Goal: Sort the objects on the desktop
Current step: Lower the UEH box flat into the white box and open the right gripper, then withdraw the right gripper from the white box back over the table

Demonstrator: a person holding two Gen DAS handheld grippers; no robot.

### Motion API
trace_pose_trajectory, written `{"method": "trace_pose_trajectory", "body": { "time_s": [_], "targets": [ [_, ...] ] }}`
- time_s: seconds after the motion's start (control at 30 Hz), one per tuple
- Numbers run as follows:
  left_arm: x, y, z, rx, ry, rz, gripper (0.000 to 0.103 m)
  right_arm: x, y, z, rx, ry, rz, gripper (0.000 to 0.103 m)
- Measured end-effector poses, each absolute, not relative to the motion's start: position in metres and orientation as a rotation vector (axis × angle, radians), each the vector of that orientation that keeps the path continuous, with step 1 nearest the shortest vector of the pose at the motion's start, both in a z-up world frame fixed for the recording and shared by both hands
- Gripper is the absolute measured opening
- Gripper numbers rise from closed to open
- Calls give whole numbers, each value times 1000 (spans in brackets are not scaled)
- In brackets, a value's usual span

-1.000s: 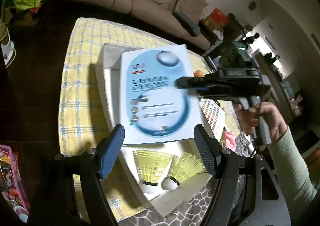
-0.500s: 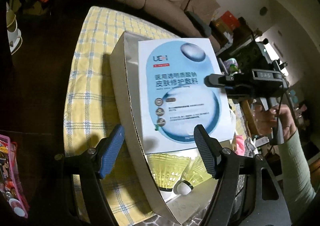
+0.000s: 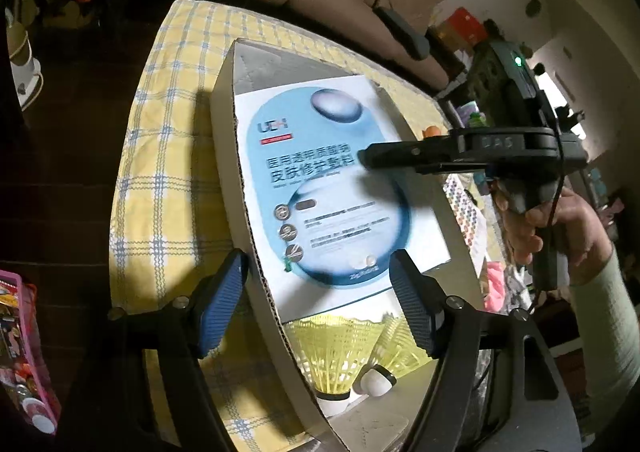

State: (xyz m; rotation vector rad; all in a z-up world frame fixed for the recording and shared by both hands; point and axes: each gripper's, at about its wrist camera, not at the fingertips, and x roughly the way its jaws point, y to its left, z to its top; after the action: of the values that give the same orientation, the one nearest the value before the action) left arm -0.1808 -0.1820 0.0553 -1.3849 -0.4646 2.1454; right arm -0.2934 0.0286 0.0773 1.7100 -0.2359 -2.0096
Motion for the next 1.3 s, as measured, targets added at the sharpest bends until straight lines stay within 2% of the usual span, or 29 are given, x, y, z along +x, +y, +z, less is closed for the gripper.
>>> {"method": "trace_pose_trajectory", "body": {
  "time_s": [0.2,0.33,0.43,0.47,0.5,0.57,0.63,0.73,0.83,1.3],
  "targets": [
    [-181,-181,55,-1399,-461,2153,71,-288,19,58,1778,-143,-2064,54],
    [-180,-179,58,-1408,-450,2155,71,-280,15,58,1802,-16,-2101,55],
    [-178,-177,62,-1407,-431,2173,71,-270,10,67,1771,87,-2128,68],
    [-177,-176,64,-1408,-420,2183,72,-265,7,71,1757,127,-2143,77],
    [-176,-175,67,-1410,-407,2193,72,-260,5,75,1741,167,-2156,81],
    [-173,-172,73,-1410,-379,2208,73,-250,4,80,1719,212,-2151,81],
    [-168,-169,81,-1407,-339,2233,77,-242,6,85,1714,222,-2153,83],
    [-158,-164,94,-1400,-267,2286,89,-228,14,93,1715,179,-2144,88],
    [-148,-159,106,-1386,-246,2300,103,-214,21,103,1694,127,-2143,100],
    [-101,-119,135,-1387,-261,2290,103,-142,92,140,1645,-26,-2231,103]
  ]
}}
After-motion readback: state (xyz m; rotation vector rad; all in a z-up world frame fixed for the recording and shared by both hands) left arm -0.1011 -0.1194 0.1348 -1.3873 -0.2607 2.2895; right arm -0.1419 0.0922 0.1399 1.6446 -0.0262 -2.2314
